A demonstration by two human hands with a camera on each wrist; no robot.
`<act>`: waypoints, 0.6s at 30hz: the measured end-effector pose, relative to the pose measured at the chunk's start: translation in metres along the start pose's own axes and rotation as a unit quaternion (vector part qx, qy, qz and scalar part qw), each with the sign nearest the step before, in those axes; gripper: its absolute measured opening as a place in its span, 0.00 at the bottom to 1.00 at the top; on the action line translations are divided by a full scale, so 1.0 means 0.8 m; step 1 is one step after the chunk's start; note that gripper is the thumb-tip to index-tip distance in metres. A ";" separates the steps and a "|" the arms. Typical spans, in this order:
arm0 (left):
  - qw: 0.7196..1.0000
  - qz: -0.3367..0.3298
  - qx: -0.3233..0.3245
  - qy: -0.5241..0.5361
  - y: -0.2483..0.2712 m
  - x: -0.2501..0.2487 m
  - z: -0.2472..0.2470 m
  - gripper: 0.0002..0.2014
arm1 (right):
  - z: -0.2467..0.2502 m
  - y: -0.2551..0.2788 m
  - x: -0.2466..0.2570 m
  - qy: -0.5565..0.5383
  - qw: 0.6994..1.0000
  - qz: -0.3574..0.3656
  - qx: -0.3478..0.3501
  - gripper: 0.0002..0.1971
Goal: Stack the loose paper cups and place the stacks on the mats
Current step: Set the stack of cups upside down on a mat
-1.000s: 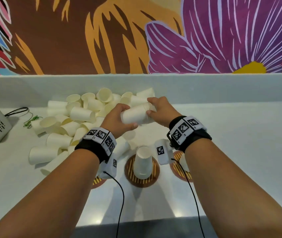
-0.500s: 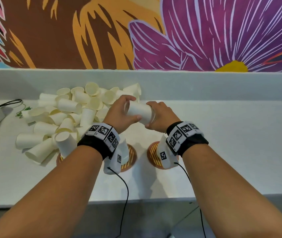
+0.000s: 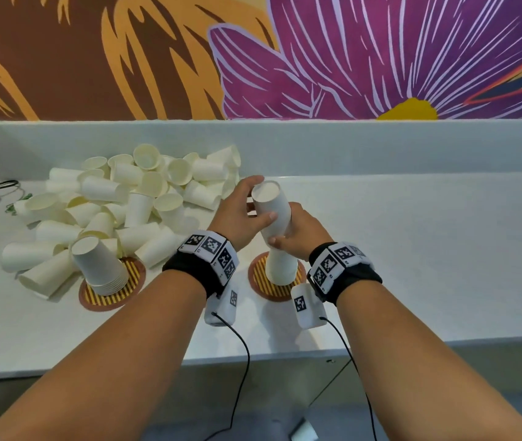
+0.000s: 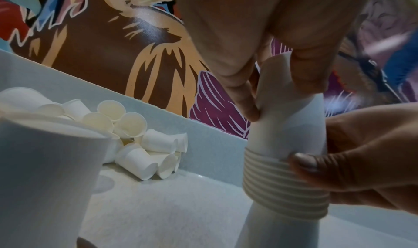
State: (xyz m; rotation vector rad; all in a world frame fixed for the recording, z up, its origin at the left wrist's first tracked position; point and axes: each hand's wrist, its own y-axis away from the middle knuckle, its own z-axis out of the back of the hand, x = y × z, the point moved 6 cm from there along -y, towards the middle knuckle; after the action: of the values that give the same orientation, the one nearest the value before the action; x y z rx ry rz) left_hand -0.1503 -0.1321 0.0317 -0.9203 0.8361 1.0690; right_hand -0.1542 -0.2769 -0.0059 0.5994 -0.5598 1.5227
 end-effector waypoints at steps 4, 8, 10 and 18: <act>0.999 0.014 0.027 -0.024 -0.005 0.016 -0.024 0.32 | -0.014 0.002 -0.030 -0.022 0.999 -0.041 0.012 0.34; 0.996 0.047 0.067 -0.048 -0.002 0.043 -0.044 0.32 | -0.036 0.003 -0.057 -0.026 0.997 -0.070 0.033 0.33; 0.993 0.065 0.086 -0.053 0.001 0.057 -0.053 0.32 | -0.050 0.004 -0.071 -0.038 0.995 -0.082 0.044 0.33; 0.978 0.112 0.132 -0.117 0.019 0.107 -0.069 0.28 | -0.078 0.006 -0.097 -0.095 0.990 -0.081 0.072 0.38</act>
State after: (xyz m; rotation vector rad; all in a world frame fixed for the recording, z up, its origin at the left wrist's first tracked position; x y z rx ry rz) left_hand -0.1485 -0.1495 -0.0698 -0.4731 0.8725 1.2002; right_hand -0.1598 -0.2921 -0.1042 0.8873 -0.5339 1.3673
